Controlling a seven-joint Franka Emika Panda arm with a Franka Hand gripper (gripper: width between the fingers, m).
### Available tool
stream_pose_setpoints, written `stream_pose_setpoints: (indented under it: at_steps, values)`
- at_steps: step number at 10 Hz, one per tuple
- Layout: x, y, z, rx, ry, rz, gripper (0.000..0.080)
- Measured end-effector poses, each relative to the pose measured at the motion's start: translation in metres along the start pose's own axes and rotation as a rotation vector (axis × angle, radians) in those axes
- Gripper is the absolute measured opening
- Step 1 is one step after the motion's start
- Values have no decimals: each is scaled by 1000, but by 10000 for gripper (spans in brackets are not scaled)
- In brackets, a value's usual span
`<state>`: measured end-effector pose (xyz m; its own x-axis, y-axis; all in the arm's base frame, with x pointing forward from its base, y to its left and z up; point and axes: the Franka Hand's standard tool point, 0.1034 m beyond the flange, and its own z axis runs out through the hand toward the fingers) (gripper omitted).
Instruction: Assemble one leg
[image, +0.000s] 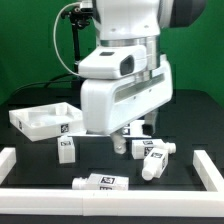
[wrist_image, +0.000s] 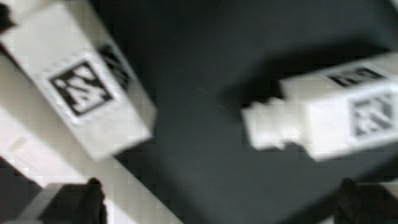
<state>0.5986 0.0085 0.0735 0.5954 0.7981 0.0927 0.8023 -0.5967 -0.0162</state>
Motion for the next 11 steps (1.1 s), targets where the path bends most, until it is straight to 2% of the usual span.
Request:
stream_pose_setpoints:
  at_steps: [1,2,3,5,7,11]
  values:
    - [-12,12,6,4,-9,-6,650]
    - [-15,22,10,-6,-7,-21,650]
    - [-20,27,18,-16,-1,-33,650]
    - [-34,33,31,-9,-5,-35,650]
    - [-37,39,39,-10,-3,-28,650]
    - [-36,44,40,-21,3,-25,650]
